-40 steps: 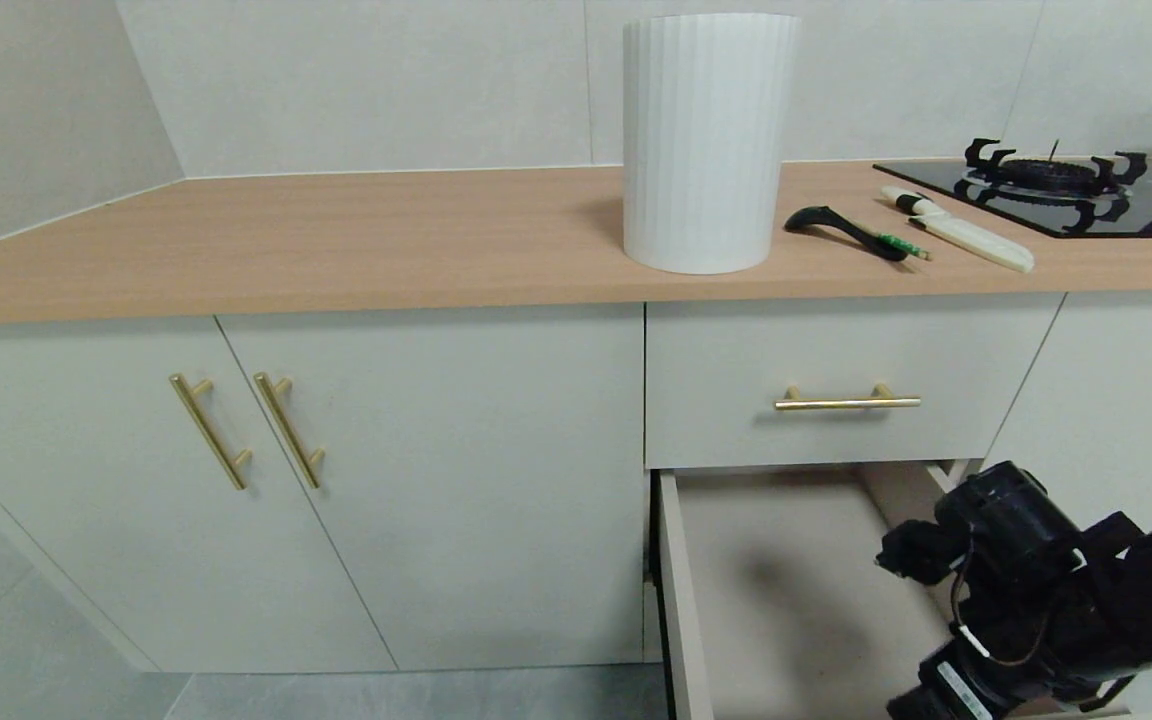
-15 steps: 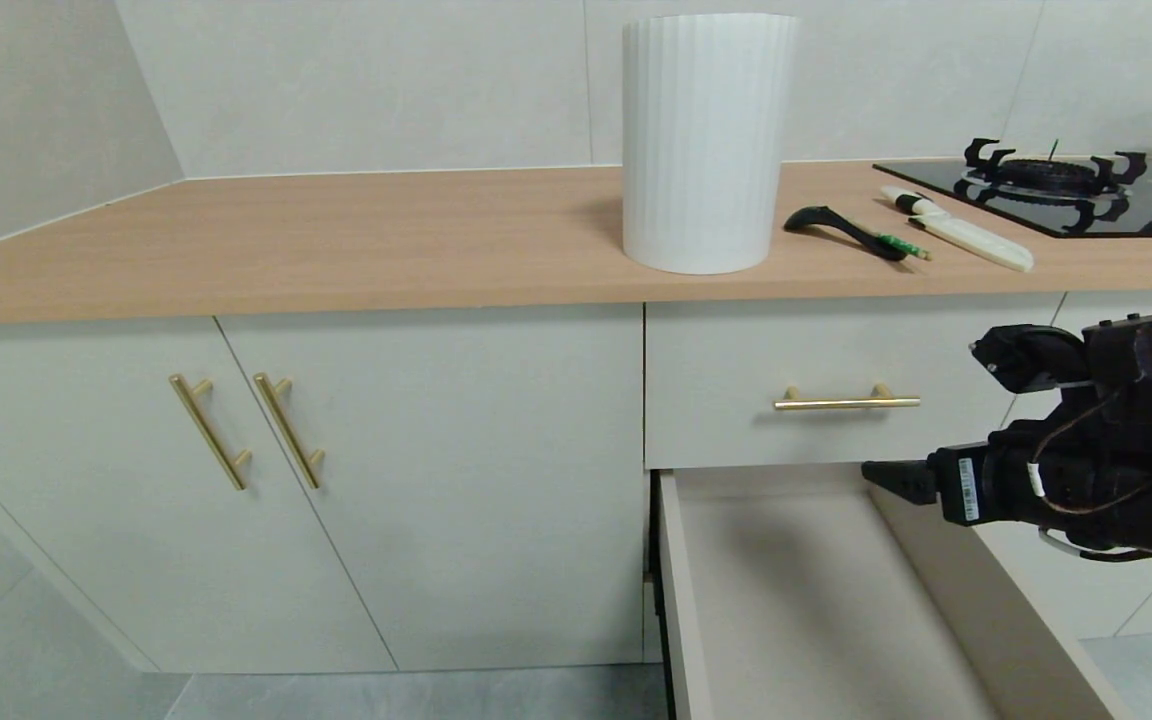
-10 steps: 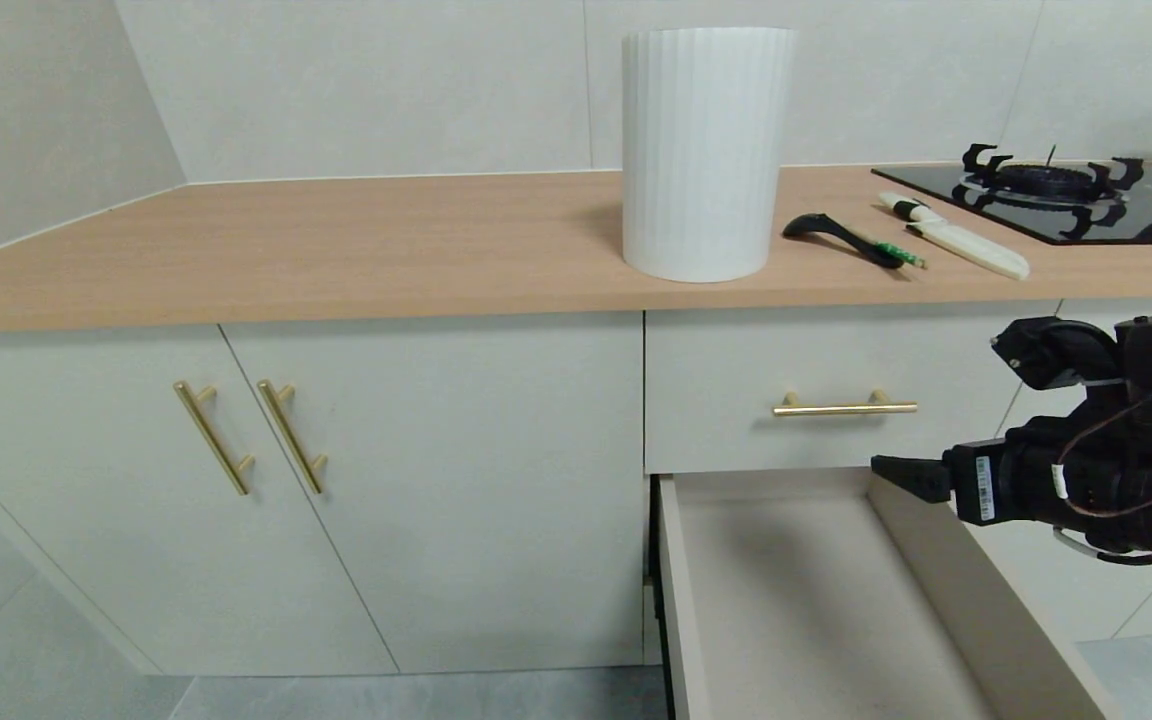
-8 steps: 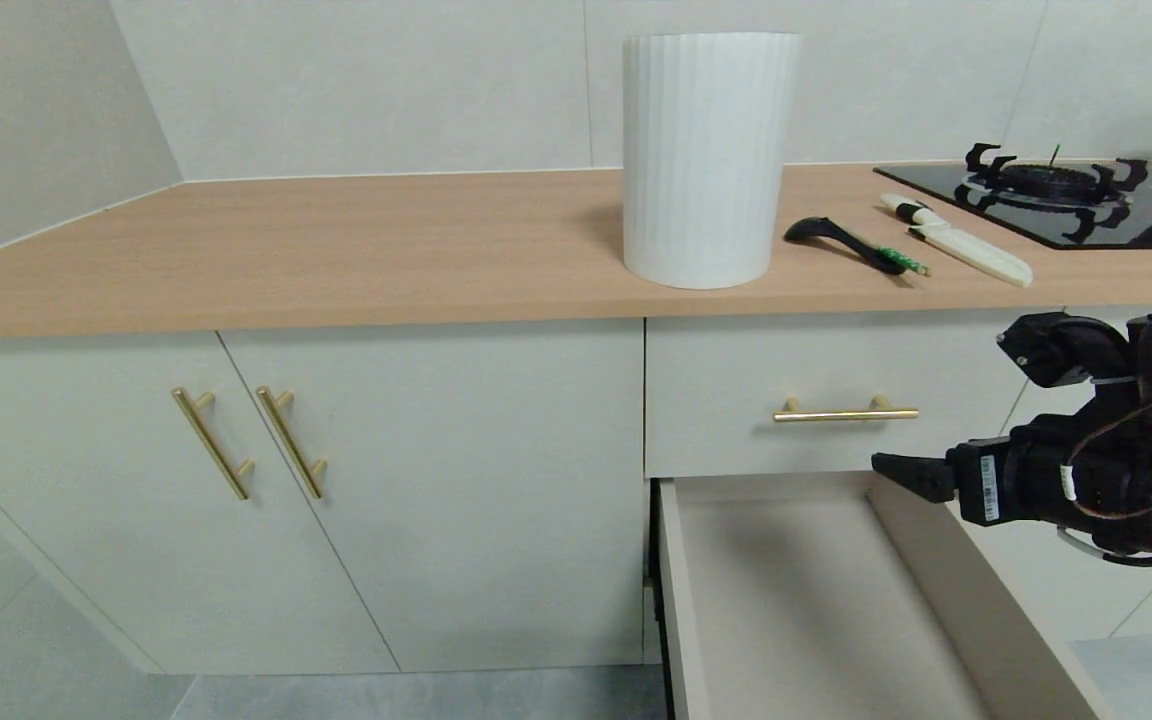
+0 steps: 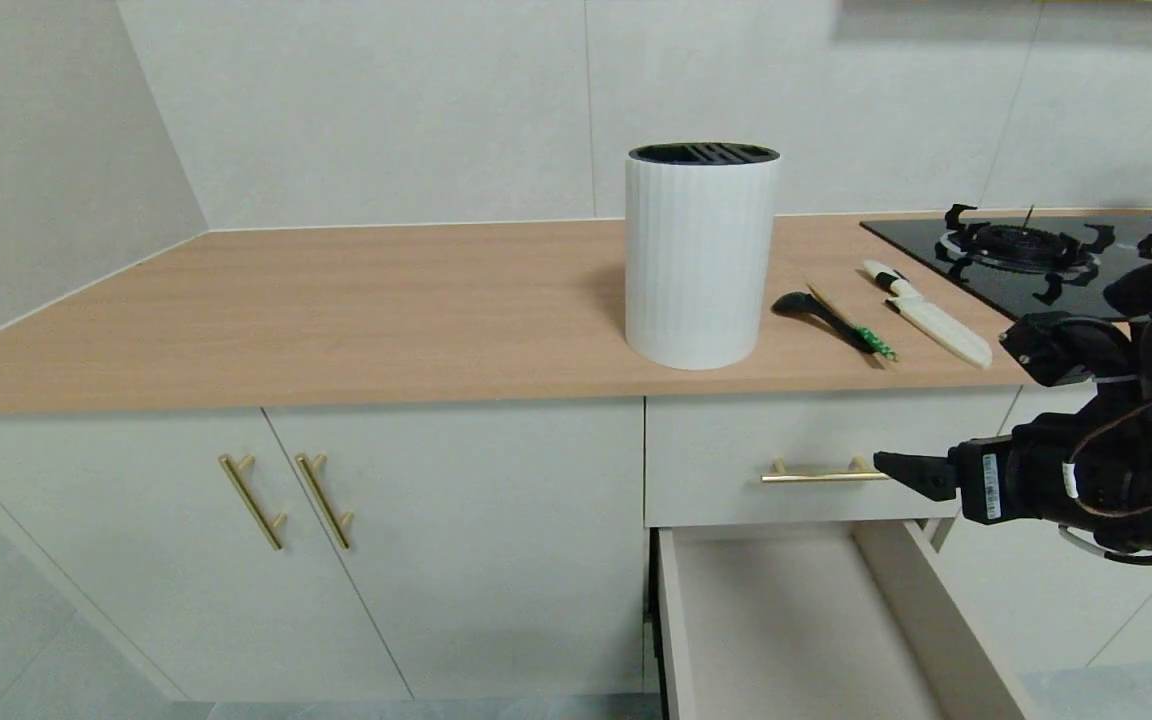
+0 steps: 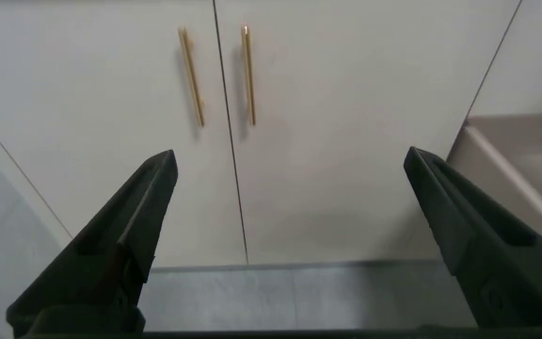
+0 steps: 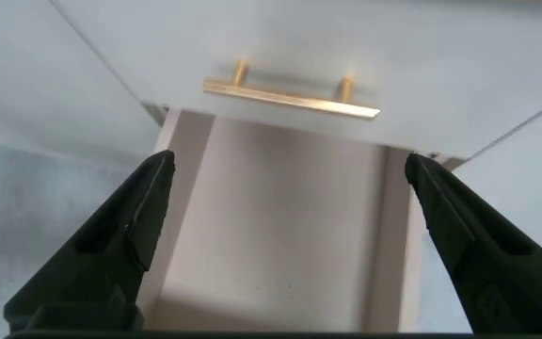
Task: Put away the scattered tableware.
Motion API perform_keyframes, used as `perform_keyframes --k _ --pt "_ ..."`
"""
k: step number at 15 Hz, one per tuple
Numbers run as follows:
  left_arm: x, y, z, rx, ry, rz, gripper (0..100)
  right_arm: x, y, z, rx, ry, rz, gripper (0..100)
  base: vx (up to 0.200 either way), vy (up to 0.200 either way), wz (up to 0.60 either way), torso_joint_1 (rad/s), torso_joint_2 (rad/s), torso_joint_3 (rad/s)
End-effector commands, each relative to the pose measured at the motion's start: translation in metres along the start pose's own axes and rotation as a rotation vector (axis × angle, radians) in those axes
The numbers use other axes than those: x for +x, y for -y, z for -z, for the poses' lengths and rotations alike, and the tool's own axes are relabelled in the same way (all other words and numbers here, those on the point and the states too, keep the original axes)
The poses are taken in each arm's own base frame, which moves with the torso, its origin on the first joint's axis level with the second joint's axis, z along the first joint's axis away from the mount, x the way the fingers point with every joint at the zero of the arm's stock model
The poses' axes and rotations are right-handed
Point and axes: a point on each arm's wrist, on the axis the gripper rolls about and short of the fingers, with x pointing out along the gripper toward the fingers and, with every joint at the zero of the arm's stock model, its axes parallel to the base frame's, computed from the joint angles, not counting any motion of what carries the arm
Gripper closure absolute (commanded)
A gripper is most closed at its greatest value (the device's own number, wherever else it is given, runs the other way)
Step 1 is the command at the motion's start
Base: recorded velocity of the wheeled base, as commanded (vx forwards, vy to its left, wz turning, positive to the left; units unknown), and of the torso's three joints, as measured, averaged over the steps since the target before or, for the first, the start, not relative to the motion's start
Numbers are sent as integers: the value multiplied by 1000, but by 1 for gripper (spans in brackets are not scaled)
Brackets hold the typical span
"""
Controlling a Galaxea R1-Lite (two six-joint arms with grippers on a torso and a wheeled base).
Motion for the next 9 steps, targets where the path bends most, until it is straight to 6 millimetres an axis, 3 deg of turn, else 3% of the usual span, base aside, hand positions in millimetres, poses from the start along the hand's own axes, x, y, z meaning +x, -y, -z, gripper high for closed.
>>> perform_keyframes --k 1,9 --pt "0 0 0 0 0 0 0 1 0 1 -1 -4 0 0 0 0 0 178 -476 -290" --pt "0 0 0 0 0 0 0 11 -1 5 -4 -38 2 0 0 0 0 193 -460 -269"
